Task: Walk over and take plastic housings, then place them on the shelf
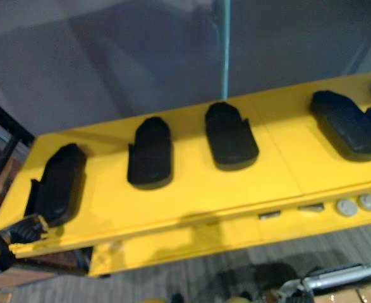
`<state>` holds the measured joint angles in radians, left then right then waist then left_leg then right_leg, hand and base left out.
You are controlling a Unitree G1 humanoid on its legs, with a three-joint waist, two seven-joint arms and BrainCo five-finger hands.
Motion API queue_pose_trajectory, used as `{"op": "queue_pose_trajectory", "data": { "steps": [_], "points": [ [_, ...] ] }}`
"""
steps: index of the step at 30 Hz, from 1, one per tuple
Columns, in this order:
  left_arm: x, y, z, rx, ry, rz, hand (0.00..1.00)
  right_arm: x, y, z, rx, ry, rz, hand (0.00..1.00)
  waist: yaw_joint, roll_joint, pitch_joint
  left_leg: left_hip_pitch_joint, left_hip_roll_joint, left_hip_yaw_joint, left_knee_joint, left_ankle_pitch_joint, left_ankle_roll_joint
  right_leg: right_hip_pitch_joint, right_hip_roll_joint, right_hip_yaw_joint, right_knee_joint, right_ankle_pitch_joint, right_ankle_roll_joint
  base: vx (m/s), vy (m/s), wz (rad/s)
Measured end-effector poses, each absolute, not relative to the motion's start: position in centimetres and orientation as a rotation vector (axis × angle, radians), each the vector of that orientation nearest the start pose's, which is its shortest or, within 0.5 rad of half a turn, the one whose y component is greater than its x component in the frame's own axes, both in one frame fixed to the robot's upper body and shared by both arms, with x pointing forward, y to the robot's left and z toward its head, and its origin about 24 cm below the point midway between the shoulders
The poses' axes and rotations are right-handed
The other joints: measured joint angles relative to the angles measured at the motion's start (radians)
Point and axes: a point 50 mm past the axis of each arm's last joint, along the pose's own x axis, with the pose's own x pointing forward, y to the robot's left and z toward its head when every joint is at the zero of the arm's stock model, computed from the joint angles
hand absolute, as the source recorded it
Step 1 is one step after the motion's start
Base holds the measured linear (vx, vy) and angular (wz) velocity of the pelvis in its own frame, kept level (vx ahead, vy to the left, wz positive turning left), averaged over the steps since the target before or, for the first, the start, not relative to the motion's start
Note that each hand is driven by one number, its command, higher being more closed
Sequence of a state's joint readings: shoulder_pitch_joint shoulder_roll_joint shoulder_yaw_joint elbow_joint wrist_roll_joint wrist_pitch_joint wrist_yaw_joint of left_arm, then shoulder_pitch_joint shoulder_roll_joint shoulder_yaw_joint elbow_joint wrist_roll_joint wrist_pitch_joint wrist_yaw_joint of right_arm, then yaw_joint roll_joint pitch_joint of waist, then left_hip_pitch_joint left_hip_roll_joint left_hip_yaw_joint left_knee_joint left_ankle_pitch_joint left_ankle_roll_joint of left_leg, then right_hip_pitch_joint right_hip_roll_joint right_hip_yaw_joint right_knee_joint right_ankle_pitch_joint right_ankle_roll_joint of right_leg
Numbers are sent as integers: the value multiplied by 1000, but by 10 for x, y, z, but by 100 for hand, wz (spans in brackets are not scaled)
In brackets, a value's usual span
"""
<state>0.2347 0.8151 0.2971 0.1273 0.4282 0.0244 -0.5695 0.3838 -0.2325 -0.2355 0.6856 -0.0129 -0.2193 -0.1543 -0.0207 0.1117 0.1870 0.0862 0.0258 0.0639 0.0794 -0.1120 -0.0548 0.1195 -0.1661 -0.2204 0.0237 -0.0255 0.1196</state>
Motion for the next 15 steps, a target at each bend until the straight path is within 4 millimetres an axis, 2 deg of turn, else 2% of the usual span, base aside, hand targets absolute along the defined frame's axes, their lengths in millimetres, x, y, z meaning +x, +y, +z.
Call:
{"op": "queue_pose_trajectory", "data": {
  "steps": [15],
  "points": [
    [184, 369, 60, 988, 710, -231, 100, 63, -293, -107, -277, 779, -507, 0, -19, 8, 4, -3, 2, 6, -1, 0, -1, -12, 1, 10, 1, 2, 1, 0, 2, -1]
  ]
}}
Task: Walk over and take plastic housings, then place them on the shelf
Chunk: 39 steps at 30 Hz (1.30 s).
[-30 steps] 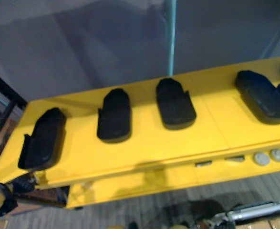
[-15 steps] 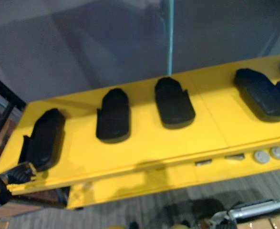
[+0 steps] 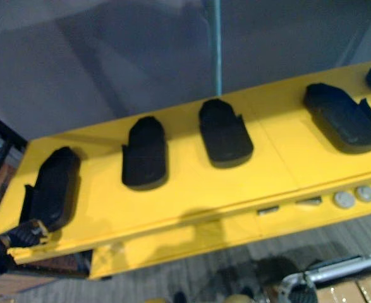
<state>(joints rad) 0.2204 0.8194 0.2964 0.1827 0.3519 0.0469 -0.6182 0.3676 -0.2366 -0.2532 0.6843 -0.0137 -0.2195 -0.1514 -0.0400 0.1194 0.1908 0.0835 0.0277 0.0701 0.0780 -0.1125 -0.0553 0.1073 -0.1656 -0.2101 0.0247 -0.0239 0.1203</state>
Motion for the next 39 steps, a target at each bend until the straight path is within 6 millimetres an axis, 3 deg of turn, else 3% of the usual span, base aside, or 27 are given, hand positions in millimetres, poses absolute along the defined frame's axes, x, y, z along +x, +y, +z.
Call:
{"op": "queue_pose_trajectory", "data": {
  "steps": [7, 23, 39],
  "points": [
    [184, 368, 59, 952, 754, -287, 100, 66, -293, -105, -279, 762, -509, 0, 0, 17, 9, 0, 7, 2, 1, 0, 0, -2, 2, 2, 3, 0, 0, 0, 0, 0],
    [194, 369, 72, 887, 754, -328, 100, 72, -294, -103, -276, 742, -507, 0, -2, 18, 11, -14, 5, 20, 3, 0, 0, -25, 5, 18, 12, 0, -1, -1, 1, -2],
    [198, 376, 86, 904, 633, -210, 100, 68, -296, -103, -275, 751, -527, 0, 2, 20, 12, -18, -2, -6, 3, 4, 3, -17, -2, -3, 10, 0, 0, -2, 1, 3]
  ]
}}
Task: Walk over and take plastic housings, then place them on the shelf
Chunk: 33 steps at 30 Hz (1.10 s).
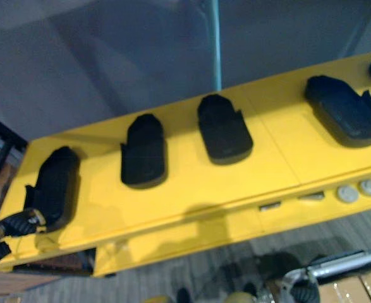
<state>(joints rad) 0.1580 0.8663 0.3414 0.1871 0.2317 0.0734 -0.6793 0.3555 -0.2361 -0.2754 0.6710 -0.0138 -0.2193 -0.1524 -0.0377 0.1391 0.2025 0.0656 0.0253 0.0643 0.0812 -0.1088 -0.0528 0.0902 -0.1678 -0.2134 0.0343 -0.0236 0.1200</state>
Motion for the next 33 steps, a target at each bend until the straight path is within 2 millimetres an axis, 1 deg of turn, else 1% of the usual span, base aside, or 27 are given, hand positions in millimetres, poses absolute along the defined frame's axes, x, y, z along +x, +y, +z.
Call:
{"op": "queue_pose_trajectory", "data": {
  "steps": [5, 9, 10, 14, 15, 16, 17, 19, 20, 22, 23, 24, 25, 26, 27, 28, 29, 30, 31, 32, 33],
  "points": [
    [200, 375, 95, 909, 581, -220, 100, 64, -297, -104, -278, 763, -531, 0, 16, 0, 0, 0, 0, -2, 0, 1, 0, 5, 0, -4, -3, 0, 0, -2, 0, 1],
    [197, 371, 93, 911, 586, -267, 100, 61, -297, -106, -276, 777, -533, 0, 22, -6, -1, 2, 0, -9, 0, 1, -1, 14, 1, -12, -8, 0, 1, -6, 2, 5],
    [195, 369, 91, 908, 592, -277, 0, 60, -296, -106, -275, 779, -533, 0, 22, -7, -1, 2, -1, -10, 0, 1, -1, 14, 1, -12, -8, 1, 1, 0, 0, 0],
    [191, 364, 81, 863, 557, -241, 0, 59, -295, -107, -247, 783, -559, 0, 24, -13, 0, 0, -1, -17, -2, 4, -1, 16, 0, -20, -10, 1, 1, -11, -1, 6],
    [193, 361, 82, 821, 474, -183, 0, 57, -294, -108, -230, 787, -589, 0, 25, -17, -1, -1, -2, -23, -2, 6, -2, 18, 0, -27, -11, 1, 1, -18, -9, 13],
    [195, 357, 89, 784, 363, -110, 0, 54, -292, -110, -218, 794, -621, 0, 28, -23, -4, -3, -1, -27, -3, 7, -2, 18, 1, -31, -13, 1, 1, -16, -8, 12],
    [196, 355, 93, 779, 304, -64, 0, 53, -291, -111, -199, 794, -650, 0, 31, -26, -6, -3, -1, -28, -4, 7, -3, 18, 1, -32, -13, 1, 1, -7, -7, 7],
    [195, 353, 117, 742, 49, 140, 0, 47, -287, -115, -139, 793, -769, 0, 47, -34, -11, 2, -1, -29, -6, 8, -3, 30, 2, -34, -18, 1, 0, 9, -3, 4],
    [192, 353, 123, 723, -24, 206, 0, 45, -286, -116, -123, 791, -812, 0, 49, -35, -11, 4, -2, -29, -6, 8, -3, 35, 2, -36, -21, 1, 0, 14, 2, 3],
    [175, 358, 136, 613, -275, 481, 0, 36, -286, -116, -83, 781, -961, 0, 51, -38, -18, 4, -3, -29, -8, 8, -3, 36, 2, -36, -24, 1, 0, 0, 0, 0],
    [169, 361, 137, 601, -325, 556, 0, 35, -285, -116, -79, 779, -993, 0, 51, -39, -20, 4, -3, -29, -9, 8, -3, 36, 2, -36, -24, 1, 0, 0, 0, 0],
    [156, 364, 139, 571, -420, 707, 0, 31, -286, -115, -60, 766, -1077, 0, 51, -44, -27, 5, -2, -27, -11, 8, -3, 36, 3, -35, -26, 1, -1, 0, 0, 0],
    [143, 367, 138, 539, -503, 851, 0, 27, -286, -115, -50, 762, -1160, 0, 51, -50, -32, 8, -1, -25, -13, 8, -3, 37, 4, -34, -27, 2, -1, 8, 2, -4],
    [137, 367, 136, 515, -540, 924, 0, 25, -286, -114, -44, 756, -1202, 0, 51, -54, -34, 12, 0, -24, -16, 8, -3, 39, 4, -33, -28, 2, -1, 12, 5, -6],
    [126, 366, 130, 490, -601, 1073, 0, 21, -288, -110, -37, 723, -1299, 0, 52, -62, -36, 26, 0, -21, -20, 8, -4, 51, 5, -31, -31, 1, -2, 1, 6, -5],
    [120, 365, 126, 488, -616, 1139, 0, 20, -289, -108, -38, 705, -1338, 0, 53, -66, -40, 29, 0, -20, -22, 8, -4, 52, 4, -31, -31, 1, -2, -4, 8, -10],
    [105, 363, 117, 487, -634, 1281, 0, 24, -291, -100, -31, 629, -1416, 0, 53, -73, -42, 38, 1, -13, -32, 8, -4, 60, 5, -25, -30, 0, -3, -24, 6, -12],
    [97, 360, 110, 480, -640, 1371, 0, 28, -292, -92, -27, 549, -1476, 0, 52, -78, -47, 43, 1, -8, -37, 7, -4, 62, 5, -20, -30, 0, -4, -36, 9, -16],
    [87, 356, 100, 484, -631, 1479, 0, 35, -295, -76, -22, 421, -1555, 0, 51, -85, -51, 47, 2, -3, -40, 7, -3, 62, 5, -12, -30, -2, -7, -49, 9, -17],
    [76, 351, 91, 492, -614, 1584, 0, 46, -299, -55, -40, 258, -1620, 0, 51, -90, -51, 56, 6, 4, -45, 6, -3, 65, 6, -6, -29, -4, -11, -41, 2, -12],
    [70, 347, 85, 485, -601, 1649, 0, 54, -301, -36, -53, 125, -1645, 0, 48, -95, -54, 58, 8, 5, -46, 5, -2, 67, 6, -6, -28, -5, -12, -28, -1, -8]
  ]
}}
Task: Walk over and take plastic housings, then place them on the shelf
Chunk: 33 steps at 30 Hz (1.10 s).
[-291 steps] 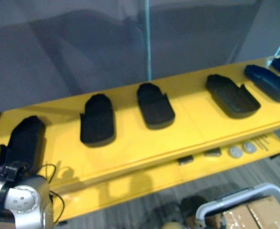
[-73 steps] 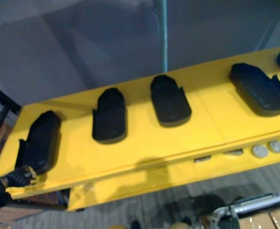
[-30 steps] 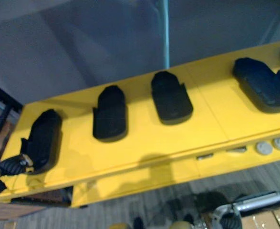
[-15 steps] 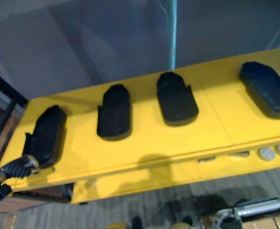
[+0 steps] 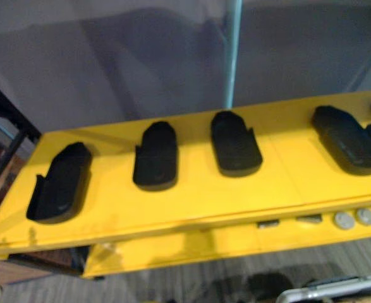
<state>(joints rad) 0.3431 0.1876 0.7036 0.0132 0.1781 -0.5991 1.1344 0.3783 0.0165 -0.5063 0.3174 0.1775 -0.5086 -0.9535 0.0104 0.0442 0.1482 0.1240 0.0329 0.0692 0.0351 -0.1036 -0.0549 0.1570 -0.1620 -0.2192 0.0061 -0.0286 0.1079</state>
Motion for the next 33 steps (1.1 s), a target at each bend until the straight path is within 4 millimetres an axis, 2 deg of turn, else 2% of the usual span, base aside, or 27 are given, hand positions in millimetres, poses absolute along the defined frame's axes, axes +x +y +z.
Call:
{"op": "queue_pose_trajectory", "data": {
  "steps": [2, 4, 5, 7, 8, 10, 11, 13, 14, 16, 17, 18, 19, 20, 21, 24, 26, 28, 29, 33],
  "points": [
    [62, 343, 80, 462, -584, 1755, 0, 68, -303, -4, -76, -101, -1647, 0, 0, -10, -3, 0, 2, 1, 0, 0, 0, 0, 1, 0, 1, 0, 0, 0, 0, 0],
    [53, 339, 71, 445, -521, 1875, 0, 90, -300, 45, -88, -430, -1558, 0, 1, -27, -8, 0, 6, 0, 0, 1, -1, 0, 5, -1, 2, 0, 0, 0, 0, 0],
    [50, 338, 68, 447, -498, 1893, 0, 95, -299, 54, -85, -496, -1526, 0, 2, -31, -9, 0, 7, -1, 0, 1, -2, 0, 6, -1, 2, 0, 0, 0, 0, 0],
    [43, 335, 55, 442, -393, 1941, 0, 116, -298, 88, -53, -724, -1372, 0, 4, -44, -6, -1, 7, -4, 0, 2, -4, 0, 6, -4, 2, 3, 5, 4, -3, 2],
    [41, 335, 51, 443, -366, 1949, 0, 121, -297, 96, -45, -771, -1323, 0, 4, -45, -5, -2, 6, -6, 1, 2, -4, 0, 6, -5, 2, 3, 5, 6, 3, 4],
    [33, 335, 36, 418, -249, 1978, 0, 144, -289, 127, 10, -940, -1099, 0, 4, -50, -3, -6, 3, -15, 0, 2, -4, 3, 4, -18, -1, 3, 5, 7, 6, 10],
    [32, 334, 32, 412, -219, 1974, 0, 149, -285, 134, 28, -974, -1030, 0, 4, -50, -3, -8, 1, -23, 0, 2, -4, 5, 3, -24, -2, 3, 5, 12, 0, 24],
    [29, 331, 15, 382, -95, 1948, 0, 178, -262, 160, 102, -1060, -703, 0, 6, -57, 1, -23, -4, -44, 3, 5, -7, 6, 3, -49, -4, 2, 5, 14, -1, 29],
    [28, 330, 10, 369, -61, 1942, 0, 187, -255, 165, 116, -1066, -613, 0, 7, -60, 3, -24, -4, -54, 3, 6, -8, 9, 3, -55, -5, 2, 5, 14, -11, 30],
    [29, 327, -12, 325, 94, 1897, 0, 220, -217, 185, 149, -1051, -221, 0, 29, -70, 8, -29, -5, -84, 4, 8, -10, 23, 5, -84, -9, 2, 5, 10, -24, 32],
    [28, 326, -17, 319, 129, 1886, 0, 227, -206, 190, 150, -1042, -134, 0, 35, -74, 8, -34, -6, -89, 6, 8, -11, 23, 5, -89, -9, 2, 5, 9, -21, 30],
    [27, 322, -28, 311, 197, 1856, 0, 243, -183, 201, 149, -1014, 47, 0, 45, -82, 13, -40, -7, -97, 9, 14, -10, 24, 4, -108, -9, 2, 5, 11, -12, 26],
    [26, 320, -32, 304, 228, 1841, 0, 250, -171, 206, 145, -996, 131, 0, 52, -88, 16, -40, -8, -106, 8, 17, -10, 26, 4, -111, -9, 2, 5, 14, -10, 35],
    [23, 317, -42, 273, 290, 1814, 0, 261, -149, 211, 151, -946, 287, 0, 68, -99, 22, -40, -10, -120, 7, 19, -10, 36, 4, -125, -9, 2, 5, 13, -8, 37],
    [19, 315, -52, 262, 364, 1787, 0, 271, -130, 210, 150, -880, 422, 0, 89, -110, 22, -38, -11, -137, 7, 19, -10, 43, 4, -139, -7, 2, 5, 20, -5, 44],
    [6, 307, -74, 197, 511, 1716, 0, 283, -86, 204, 115, -748, 686, 0, 132, -135, 19, -38, -14, -168, 10, 21, -8, 50, -1, -146, 9, 2, 5, 55, 28, 36],
    [2, 302, -83, 158, 570, 1680, 0, 282, -67, 203, 114, -715, 797, 0, 146, -145, 20, -38, -18, -182, 10, 21, -7, 56, -7, -164, 16, 2, 5, 21, 19, 27],
    [-4, 295, -96, 119, 668, 1594, 0, 276, -39, 206, 132, -701, 948, 0, 156, -153, 21, -38, -26, -193, 12, 21, -7, 56, -16, -167, 29, 2, 5, 19, 51, 15],
    [-3, 294, -99, 108, 681, 1573, 0, 274, -34, 206, 139, -698, 979, 0, 161, -156, 22, -38, -28, -194, 12, 21, -7, 56, -19, -167, 33, 2, 5, 0, 47, 7],
    [1, 279, -120, -23, 806, 1386, 0, 260, 13, 199, 141, -621, 1209, 0, 178, -167, 22, -40, -39, -202, 16, 23, -4, 57, -27, -167, 37, 2, 4, -19, 23, 3]
  ]
}}
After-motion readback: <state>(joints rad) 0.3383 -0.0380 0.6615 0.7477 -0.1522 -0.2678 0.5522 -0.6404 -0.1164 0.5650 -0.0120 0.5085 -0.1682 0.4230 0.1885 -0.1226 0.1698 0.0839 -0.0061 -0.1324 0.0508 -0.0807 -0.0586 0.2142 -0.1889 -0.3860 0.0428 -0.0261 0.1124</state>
